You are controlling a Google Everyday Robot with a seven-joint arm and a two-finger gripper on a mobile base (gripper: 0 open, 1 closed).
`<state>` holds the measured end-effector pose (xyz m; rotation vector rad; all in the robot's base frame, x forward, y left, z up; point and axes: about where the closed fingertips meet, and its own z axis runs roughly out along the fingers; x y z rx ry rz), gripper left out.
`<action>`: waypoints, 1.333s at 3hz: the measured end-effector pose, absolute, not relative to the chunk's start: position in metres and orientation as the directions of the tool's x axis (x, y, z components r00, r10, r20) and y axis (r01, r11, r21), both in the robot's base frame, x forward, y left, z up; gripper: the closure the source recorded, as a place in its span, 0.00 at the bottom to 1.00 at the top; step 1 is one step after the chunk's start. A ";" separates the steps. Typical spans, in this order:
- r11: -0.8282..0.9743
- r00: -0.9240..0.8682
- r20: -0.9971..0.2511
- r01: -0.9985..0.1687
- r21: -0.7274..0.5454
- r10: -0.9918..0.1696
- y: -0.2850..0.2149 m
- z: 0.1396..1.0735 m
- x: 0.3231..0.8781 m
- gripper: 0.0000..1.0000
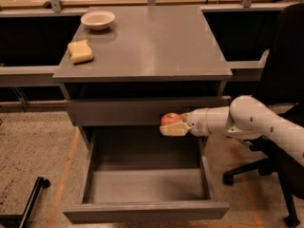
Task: Place apple into middle drawer
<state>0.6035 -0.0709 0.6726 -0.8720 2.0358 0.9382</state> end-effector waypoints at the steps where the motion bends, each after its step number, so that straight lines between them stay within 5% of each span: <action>1: 0.501 -0.527 -0.808 -0.791 0.352 -0.264 -0.069 0.659 0.602 1.00; 4: 0.392 -0.501 -0.799 -0.844 0.367 -0.332 -0.035 0.586 0.576 1.00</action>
Offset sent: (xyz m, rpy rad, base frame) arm -0.0106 0.0284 -0.0231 -0.0818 -0.0511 0.1258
